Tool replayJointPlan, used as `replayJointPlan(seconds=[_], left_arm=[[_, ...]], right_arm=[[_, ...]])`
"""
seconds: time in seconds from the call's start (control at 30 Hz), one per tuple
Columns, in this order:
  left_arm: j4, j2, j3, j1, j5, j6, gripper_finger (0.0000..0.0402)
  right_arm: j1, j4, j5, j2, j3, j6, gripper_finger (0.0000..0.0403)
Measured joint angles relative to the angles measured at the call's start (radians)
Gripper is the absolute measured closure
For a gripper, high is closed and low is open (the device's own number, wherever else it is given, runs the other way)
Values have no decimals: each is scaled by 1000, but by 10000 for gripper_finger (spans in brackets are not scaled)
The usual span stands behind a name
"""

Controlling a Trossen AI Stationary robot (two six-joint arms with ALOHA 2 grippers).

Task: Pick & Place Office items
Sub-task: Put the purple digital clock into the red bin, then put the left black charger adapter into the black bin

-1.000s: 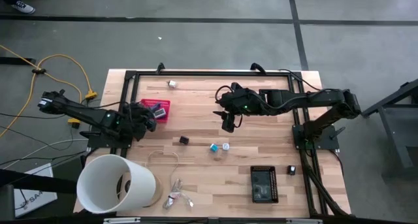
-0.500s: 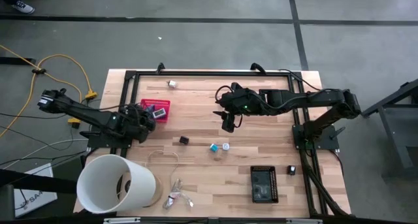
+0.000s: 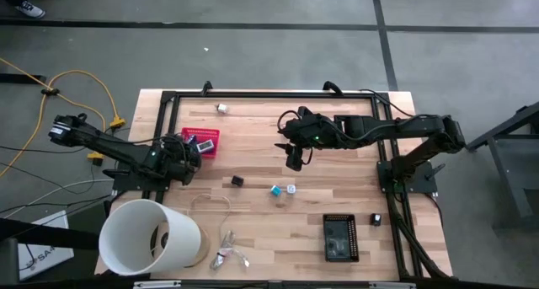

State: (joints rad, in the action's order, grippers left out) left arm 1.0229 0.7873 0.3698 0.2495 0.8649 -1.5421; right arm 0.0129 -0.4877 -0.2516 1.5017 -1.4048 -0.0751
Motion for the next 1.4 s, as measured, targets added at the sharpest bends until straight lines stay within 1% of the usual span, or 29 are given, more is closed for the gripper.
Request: replayJointPlan(seconds=[0.17, 0.57, 0.67, 0.93, 1.4], left_arm=[[-11, 8, 0, -20, -6, 6, 341], [-26, 7, 0, -20, -22, 16, 340], [-25, 7, 0, -20, -22, 21, 331], [-33, 7, 0, -20, -22, 28, 286], [-33, 7, 0, -20, -22, 33, 280]], right_arm=[[0, 0, 0, 0, 0, 0, 225], [0, 0, 0, 0, 0, 0, 225], [0, 0, 0, 0, 0, 0, 225], [0, 0, 0, 0, 0, 0, 225], [0, 0, 0, 0, 0, 0, 225]])
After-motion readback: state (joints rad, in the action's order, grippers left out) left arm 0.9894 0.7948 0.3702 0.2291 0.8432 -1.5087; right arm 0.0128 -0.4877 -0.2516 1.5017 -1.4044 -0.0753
